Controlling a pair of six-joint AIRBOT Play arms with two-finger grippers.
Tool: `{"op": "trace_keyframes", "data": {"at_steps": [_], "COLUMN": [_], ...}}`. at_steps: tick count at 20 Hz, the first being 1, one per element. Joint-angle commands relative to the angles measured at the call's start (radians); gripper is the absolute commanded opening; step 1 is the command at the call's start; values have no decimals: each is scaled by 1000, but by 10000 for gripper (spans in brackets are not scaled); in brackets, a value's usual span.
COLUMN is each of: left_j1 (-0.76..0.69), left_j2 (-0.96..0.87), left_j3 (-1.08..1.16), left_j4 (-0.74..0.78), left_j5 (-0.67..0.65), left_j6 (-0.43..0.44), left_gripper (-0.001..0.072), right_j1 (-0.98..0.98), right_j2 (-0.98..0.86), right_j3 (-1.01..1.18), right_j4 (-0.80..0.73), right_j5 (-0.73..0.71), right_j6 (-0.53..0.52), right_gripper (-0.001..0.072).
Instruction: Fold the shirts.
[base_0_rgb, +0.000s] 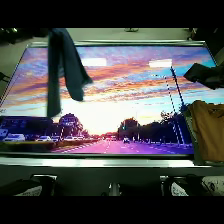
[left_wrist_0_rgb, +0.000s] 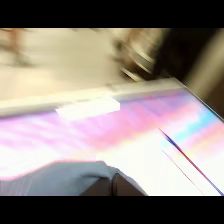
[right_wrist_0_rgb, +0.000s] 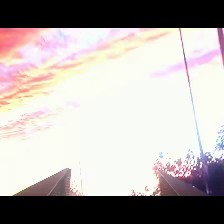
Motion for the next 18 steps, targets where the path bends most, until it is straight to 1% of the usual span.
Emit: {"op": "trace_keyframes", "data": {"at_steps": [1, 3, 4, 5, 6, 7, 8, 9, 10, 12, 14, 15, 16, 18], "left_j1": [-245, -369, -417, -459, -482, -488, -474, -443, -396, -281, -165, -113, -66, -12], "left_j2": [81, 4, -51, -124, -198, -269, -325, -350, -350, -296, -197, -144, -80, 45], "left_j3": [-196, -358, -431, -495, -518, -505, -468, -420, -370, -299, -322, -374, -464, -701], "left_j4": [31, 31, 31, 31, 19, -13, -46, -47, -18, 121, 248, 266, 259, 251], "left_j5": [-42, 0, 44, 109, 141, 124, 61, -31, -130, -307, -452, -496, -509, -486], "left_j6": [-44, -76, -87, -126, -169, -173, -195, -205, -201, -202, -202, -201, -189, -187], "left_gripper": [24, 24, 25, 26, 73, 423, 720, 717, 717, 717, 718, 718, 719, 720], "right_j1": [0, 0, 0, 0, 0, 0, 0, 0, 0, 0, 0, 0, 0, 0], "right_j2": [148, 197, 204, 204, 200, 193, 180, 164, 148, 129, 112, 101, 88, 51], "right_j3": [31, 31, 31, 30, 27, 25, 23, 18, -7, -125, -307, -407, -490, -626], "right_j4": [-63, -101, -103, -103, -103, -105, -108, -105, -105, -90, -46, -18, 16, 84], "right_j5": [91, 186, 244, 298, 325, 337, 350, 370, 383, 355, 298, 259, 227, 150], "right_j6": [4, 27, 29, 29, 29, 30, 36, 36, 34, 31, 10, -4, -20, -65], "right_gripper": [560, 560, 560, 561, 561, 568, 581, 632, 651, 651, 651, 650, 650, 651]}}
